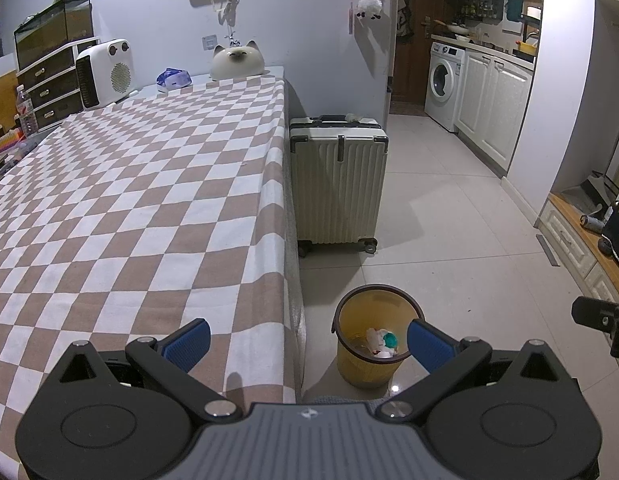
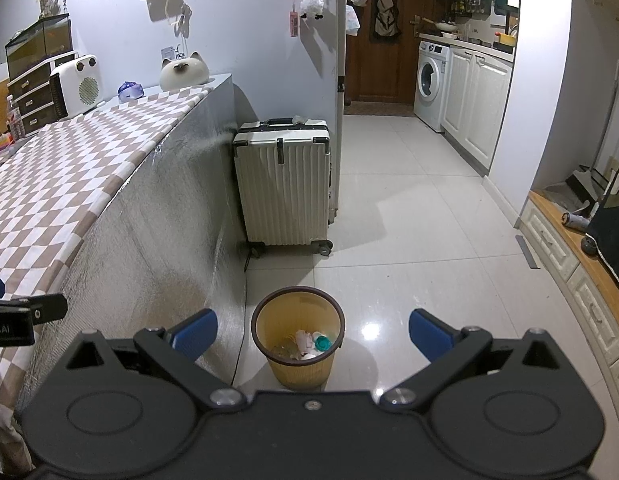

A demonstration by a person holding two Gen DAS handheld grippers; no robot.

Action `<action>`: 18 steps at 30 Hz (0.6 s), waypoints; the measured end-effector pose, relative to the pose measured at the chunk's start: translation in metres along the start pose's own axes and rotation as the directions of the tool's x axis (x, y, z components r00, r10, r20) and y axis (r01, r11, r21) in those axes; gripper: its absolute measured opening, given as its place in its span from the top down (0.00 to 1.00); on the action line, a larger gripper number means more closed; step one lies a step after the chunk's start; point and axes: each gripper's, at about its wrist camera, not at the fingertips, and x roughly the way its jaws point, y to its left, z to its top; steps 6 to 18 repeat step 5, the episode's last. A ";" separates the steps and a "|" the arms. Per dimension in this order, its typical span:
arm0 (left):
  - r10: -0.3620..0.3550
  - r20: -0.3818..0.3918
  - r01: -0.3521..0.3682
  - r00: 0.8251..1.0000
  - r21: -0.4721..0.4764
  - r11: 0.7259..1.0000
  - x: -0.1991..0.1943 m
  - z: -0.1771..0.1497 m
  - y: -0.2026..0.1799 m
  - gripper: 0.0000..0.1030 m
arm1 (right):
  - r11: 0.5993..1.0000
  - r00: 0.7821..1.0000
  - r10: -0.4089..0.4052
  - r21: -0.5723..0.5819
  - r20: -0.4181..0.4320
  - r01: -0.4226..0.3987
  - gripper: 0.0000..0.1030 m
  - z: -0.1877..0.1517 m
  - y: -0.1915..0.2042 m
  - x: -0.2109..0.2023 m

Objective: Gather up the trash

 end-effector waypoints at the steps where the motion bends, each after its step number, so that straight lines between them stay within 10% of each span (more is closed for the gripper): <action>1: 0.000 0.001 0.000 1.000 0.000 1.000 0.000 0.000 0.000 0.00 | 1.000 1.000 0.000 0.000 0.000 0.000 0.00 0.000 0.000 0.000; 18: 0.004 0.001 -0.004 1.000 0.002 1.000 0.000 0.000 -0.007 0.00 | 1.000 1.000 0.001 -0.001 0.001 -0.001 0.00 0.000 0.000 0.000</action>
